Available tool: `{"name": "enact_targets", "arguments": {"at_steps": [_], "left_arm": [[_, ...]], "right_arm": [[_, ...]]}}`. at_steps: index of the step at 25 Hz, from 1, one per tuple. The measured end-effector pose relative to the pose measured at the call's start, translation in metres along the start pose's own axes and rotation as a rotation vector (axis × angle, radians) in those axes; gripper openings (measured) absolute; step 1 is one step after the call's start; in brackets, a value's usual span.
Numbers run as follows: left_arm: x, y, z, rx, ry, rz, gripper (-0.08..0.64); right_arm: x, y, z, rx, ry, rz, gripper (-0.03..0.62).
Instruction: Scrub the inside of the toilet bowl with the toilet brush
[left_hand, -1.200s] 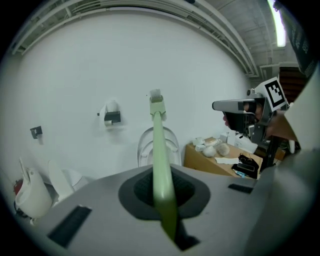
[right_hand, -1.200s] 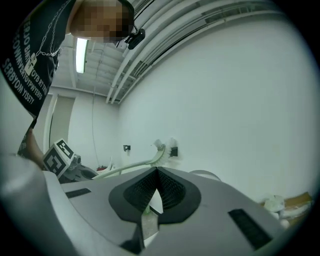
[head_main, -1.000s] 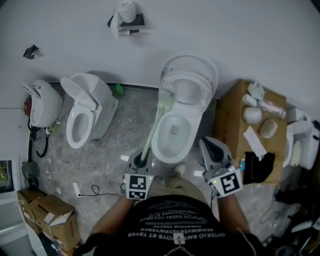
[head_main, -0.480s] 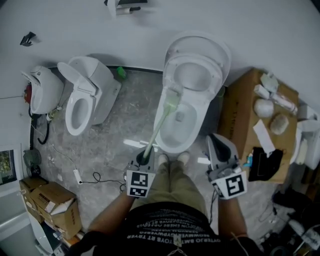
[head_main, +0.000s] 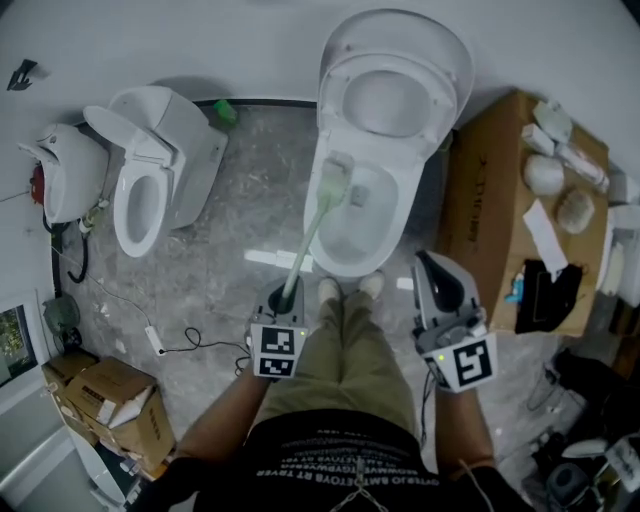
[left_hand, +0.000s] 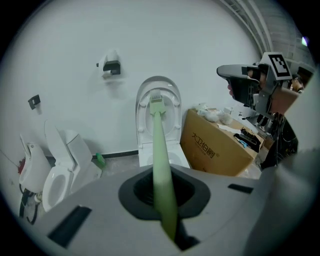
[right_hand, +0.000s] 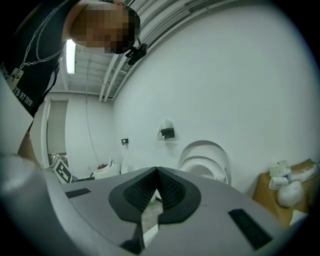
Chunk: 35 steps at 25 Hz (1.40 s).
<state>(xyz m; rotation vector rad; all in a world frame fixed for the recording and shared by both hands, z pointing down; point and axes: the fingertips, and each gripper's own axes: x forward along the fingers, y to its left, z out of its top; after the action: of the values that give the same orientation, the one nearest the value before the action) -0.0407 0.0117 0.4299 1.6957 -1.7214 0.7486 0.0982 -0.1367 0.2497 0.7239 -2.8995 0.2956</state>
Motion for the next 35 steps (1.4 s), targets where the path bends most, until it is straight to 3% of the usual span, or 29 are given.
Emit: {"name": "enact_targets", "arguments": {"at_steps": [20,35], "left_arm": [[0.083,-0.018,-0.131,-0.056,0.246,-0.06,0.002],[0.133,-0.039,-0.223,-0.155,0.469,-0.105,0.002]], "right_arm": [[0.004,-0.016,-0.103,0.064,0.065,-0.062,0.005],[0.032,-0.012,-0.147,0.073,0.11,-0.017,0.005]]}}
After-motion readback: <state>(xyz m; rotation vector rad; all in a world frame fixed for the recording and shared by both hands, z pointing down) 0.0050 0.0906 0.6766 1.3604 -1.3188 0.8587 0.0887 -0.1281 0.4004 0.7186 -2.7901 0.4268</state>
